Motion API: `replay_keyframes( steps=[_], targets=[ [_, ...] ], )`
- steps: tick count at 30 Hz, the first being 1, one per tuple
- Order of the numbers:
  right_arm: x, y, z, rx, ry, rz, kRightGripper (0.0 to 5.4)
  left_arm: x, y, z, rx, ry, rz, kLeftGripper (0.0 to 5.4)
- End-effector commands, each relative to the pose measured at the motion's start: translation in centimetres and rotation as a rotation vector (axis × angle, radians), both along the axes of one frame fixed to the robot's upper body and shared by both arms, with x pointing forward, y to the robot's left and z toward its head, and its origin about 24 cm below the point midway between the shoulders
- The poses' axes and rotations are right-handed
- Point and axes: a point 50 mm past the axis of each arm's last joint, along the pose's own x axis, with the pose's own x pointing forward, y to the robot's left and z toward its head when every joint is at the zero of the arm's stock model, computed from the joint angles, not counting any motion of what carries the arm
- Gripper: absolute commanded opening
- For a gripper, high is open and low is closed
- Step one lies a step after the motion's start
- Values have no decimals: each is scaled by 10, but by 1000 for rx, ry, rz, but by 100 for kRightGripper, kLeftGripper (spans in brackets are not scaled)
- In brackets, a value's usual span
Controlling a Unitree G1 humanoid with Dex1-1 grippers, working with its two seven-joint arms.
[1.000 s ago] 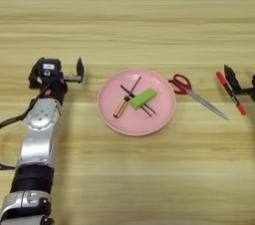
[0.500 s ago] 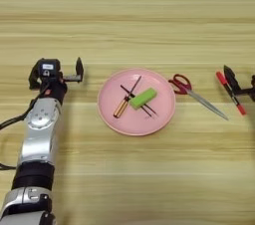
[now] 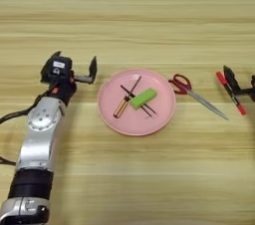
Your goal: Move the objects on the table
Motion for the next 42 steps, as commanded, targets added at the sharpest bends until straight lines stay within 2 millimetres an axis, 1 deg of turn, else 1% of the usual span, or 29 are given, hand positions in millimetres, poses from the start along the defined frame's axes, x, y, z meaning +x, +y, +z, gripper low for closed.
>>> replay_keyframes(
  steps=[1,9,17,20,23,27,33,39,42],
  targets=[
    [1,1,0,-7,8,7,540,-4,-2,1,22,12,-34,536],
    [0,5,-1,-26,19,41,540,-3,-1,1,10,22,-22,536],
    [-3,23,-5,-59,29,132,540,-2,-3,-1,9,30,-22,536],
    [-2,37,-8,-143,24,180,540,-2,-2,-1,6,29,-16,536],
    [0,48,-11,-160,29,217,540,-2,-3,-1,7,27,-15,536],
    [3,58,-15,-185,36,247,540,-2,-2,-1,12,22,-4,536],
    [5,74,-24,-213,51,297,540,0,7,-4,16,29,55,536],
    [5,83,-29,-216,55,329,540,6,29,-6,14,22,220,536],
    [5,89,-30,-220,54,349,540,6,31,-7,9,21,241,536]
  ],
)
